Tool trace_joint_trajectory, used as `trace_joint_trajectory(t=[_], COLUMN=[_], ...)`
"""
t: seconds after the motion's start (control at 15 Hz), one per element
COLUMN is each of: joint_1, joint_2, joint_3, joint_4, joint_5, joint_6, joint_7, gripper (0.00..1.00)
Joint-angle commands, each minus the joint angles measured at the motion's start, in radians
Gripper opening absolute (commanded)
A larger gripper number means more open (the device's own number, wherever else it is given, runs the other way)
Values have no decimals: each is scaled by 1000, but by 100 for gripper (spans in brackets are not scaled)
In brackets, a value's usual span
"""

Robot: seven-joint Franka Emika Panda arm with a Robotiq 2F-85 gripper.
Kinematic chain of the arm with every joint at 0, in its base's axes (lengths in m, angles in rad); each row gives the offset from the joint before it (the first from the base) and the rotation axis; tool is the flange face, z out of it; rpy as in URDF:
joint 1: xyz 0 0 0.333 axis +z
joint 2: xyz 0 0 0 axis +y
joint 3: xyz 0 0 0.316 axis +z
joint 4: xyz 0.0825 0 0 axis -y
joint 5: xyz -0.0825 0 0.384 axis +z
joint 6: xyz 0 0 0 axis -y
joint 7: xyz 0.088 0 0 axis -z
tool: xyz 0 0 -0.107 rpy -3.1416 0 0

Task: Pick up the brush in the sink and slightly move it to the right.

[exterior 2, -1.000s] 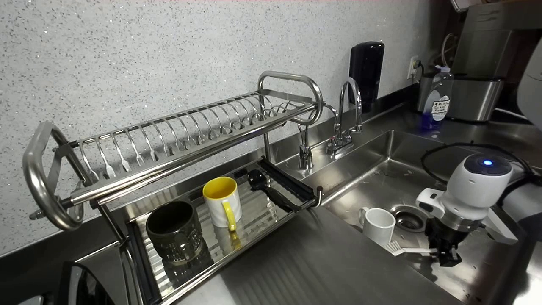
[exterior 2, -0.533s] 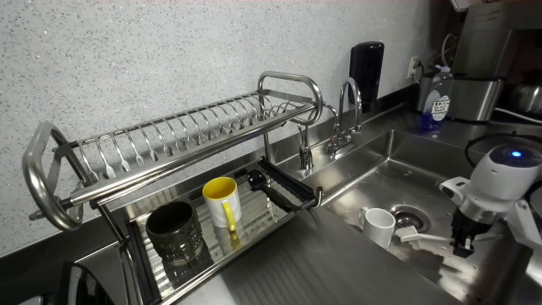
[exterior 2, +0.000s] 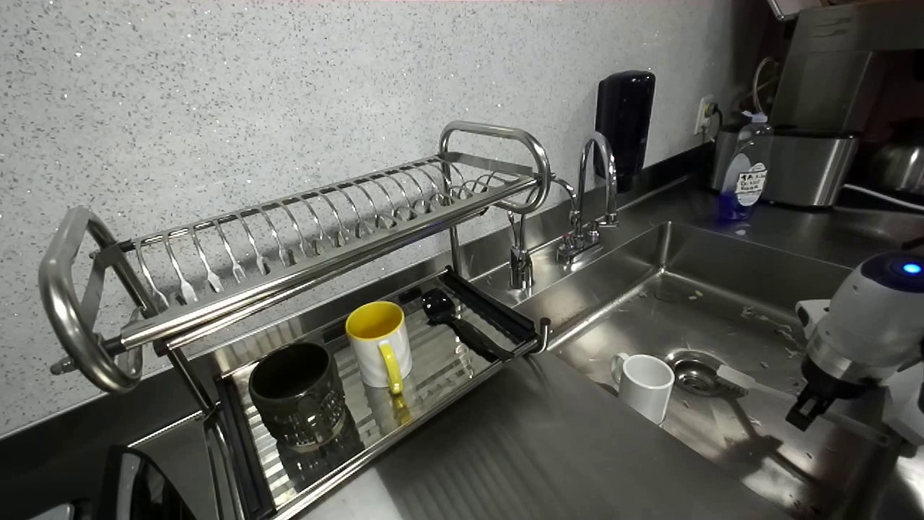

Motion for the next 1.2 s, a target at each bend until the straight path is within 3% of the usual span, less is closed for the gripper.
trace_joint_trajectory(t=[0.0,0.07,0.13,0.4,0.67,0.73,0.93,1.13], joint_1=[-19,-4,15,113,282,329,510,638], joint_2=[-30,-27,-28,-91,-207,-237,-304,-281], joint_3=[44,44,41,8,-112,-154,-327,-467], joint_4=[-17,-16,-16,-79,-210,-242,-330,-272], joint_5=[150,183,211,264,282,284,302,324], joint_6=[-12,-13,-15,-44,-89,-97,-126,-218], joint_7=[8,8,6,-28,-64,-77,-96,-135], gripper=[2,34,35,66,95,99,100,100])
